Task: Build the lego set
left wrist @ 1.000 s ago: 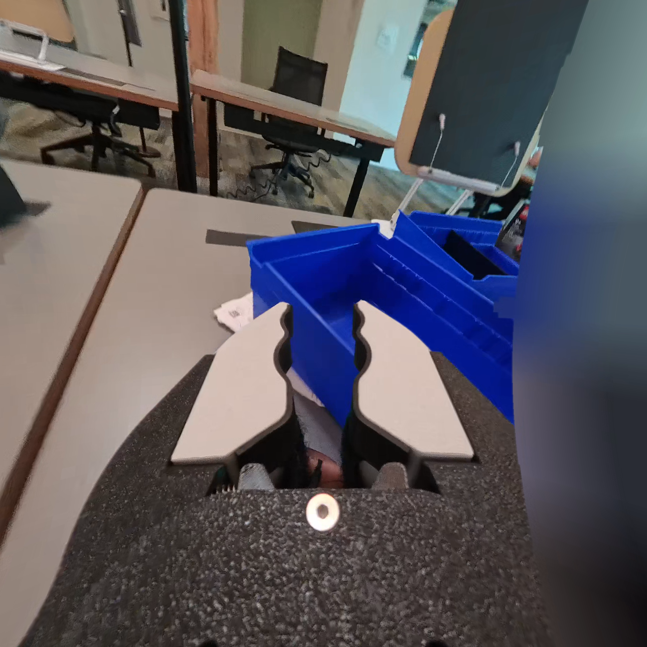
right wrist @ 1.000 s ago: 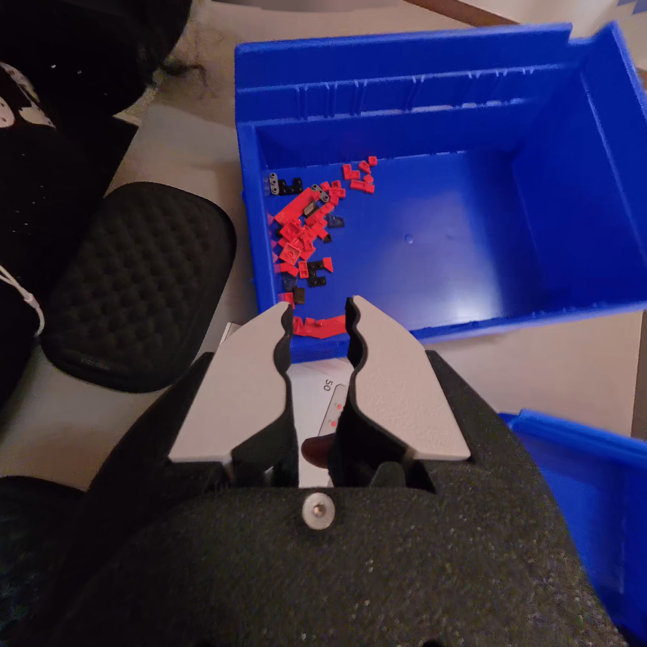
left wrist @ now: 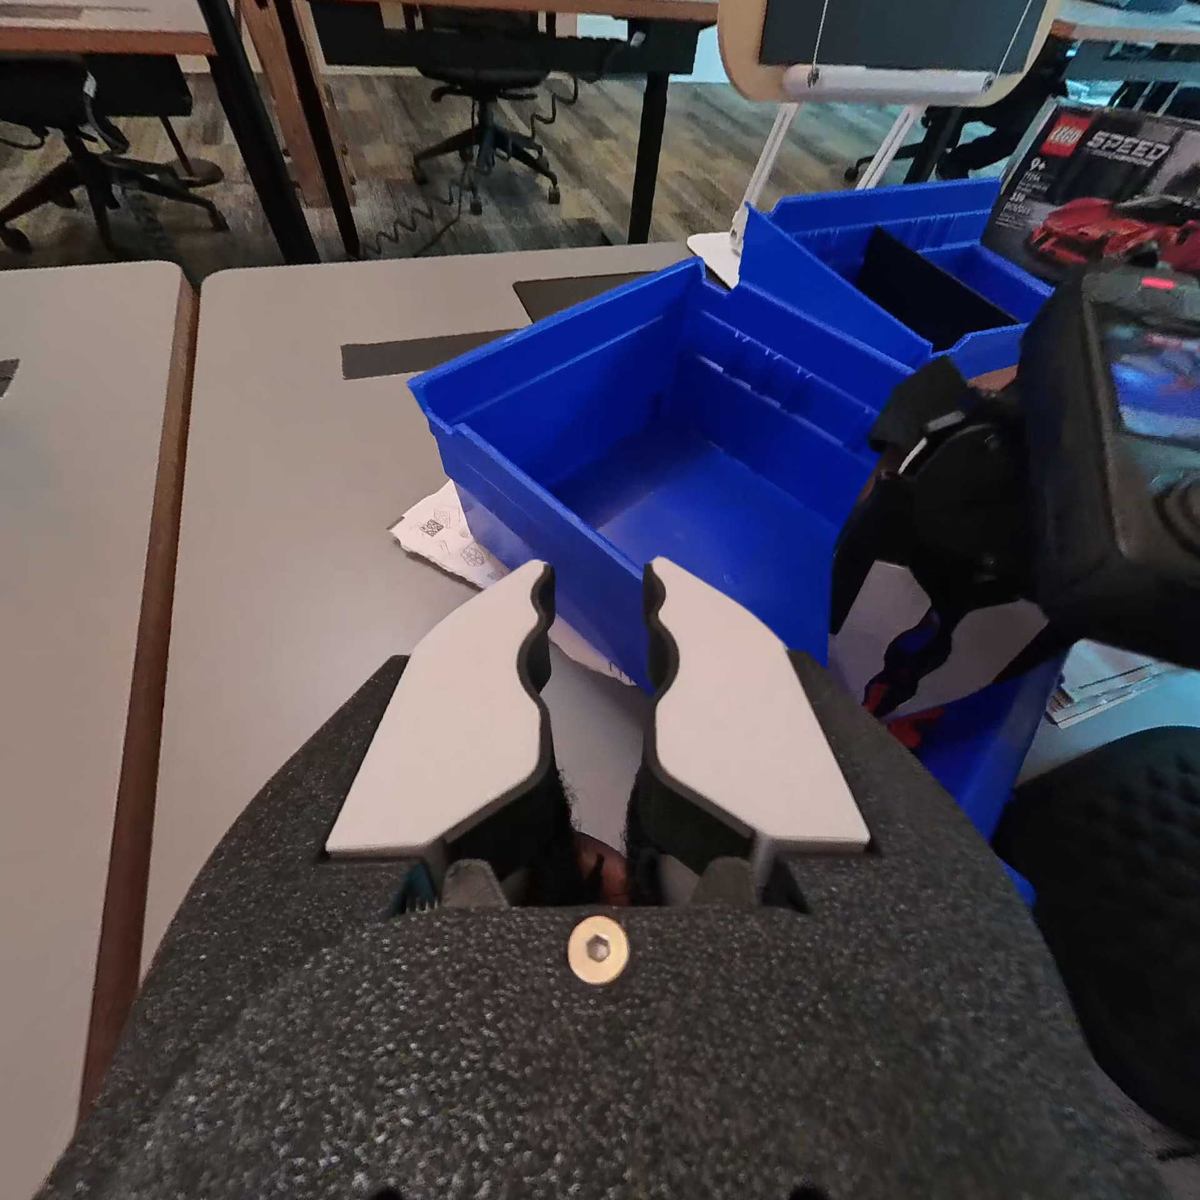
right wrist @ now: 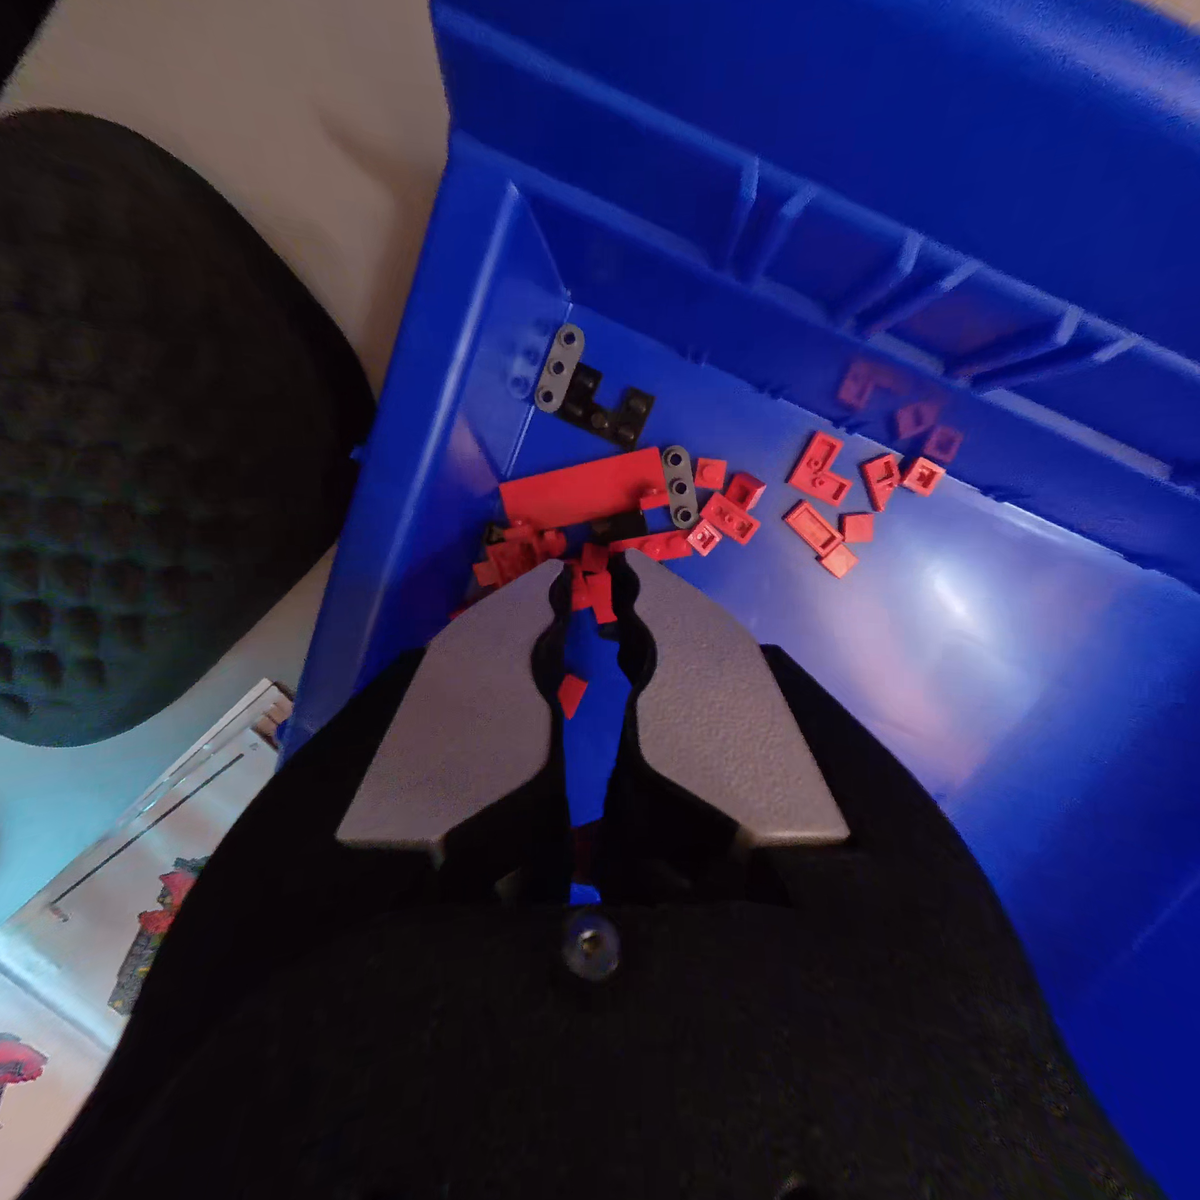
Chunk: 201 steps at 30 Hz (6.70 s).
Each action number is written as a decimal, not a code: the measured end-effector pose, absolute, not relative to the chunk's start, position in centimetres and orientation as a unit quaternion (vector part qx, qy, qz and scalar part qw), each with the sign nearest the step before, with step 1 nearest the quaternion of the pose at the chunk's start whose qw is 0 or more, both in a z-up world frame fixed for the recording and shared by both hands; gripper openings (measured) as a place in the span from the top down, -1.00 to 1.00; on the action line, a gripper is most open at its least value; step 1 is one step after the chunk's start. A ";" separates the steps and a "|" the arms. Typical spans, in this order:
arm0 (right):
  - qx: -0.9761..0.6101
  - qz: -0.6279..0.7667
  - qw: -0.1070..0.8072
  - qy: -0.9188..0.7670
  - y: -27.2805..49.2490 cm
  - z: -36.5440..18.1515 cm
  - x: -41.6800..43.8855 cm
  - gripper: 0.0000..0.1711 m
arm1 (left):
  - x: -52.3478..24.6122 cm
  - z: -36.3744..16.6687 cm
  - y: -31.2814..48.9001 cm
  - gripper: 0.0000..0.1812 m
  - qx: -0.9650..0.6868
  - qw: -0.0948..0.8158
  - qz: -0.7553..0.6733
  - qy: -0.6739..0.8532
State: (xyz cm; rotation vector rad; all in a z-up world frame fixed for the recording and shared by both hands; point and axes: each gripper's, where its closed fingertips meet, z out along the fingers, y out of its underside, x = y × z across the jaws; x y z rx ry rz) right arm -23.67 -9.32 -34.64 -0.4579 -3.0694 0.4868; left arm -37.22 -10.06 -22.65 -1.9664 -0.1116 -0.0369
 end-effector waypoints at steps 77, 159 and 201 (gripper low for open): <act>-0.619 0.303 0.151 -0.708 4.5 -33.9 -6.0 0.73 | -30.8 -20.6 -7.6 0.70 -0.831 0.552 0.022 0.068; -0.266 0.223 -0.006 -0.938 -8.7 -32.3 -25.6 0.74 | -41.7 -18.5 -14.7 0.71 -0.744 0.653 0.017 -0.138; -0.271 0.766 -0.007 -0.584 -6.5 -12.7 -25.4 1.00 | -41.0 -18.1 -14.4 0.71 -0.749 0.650 0.031 -0.123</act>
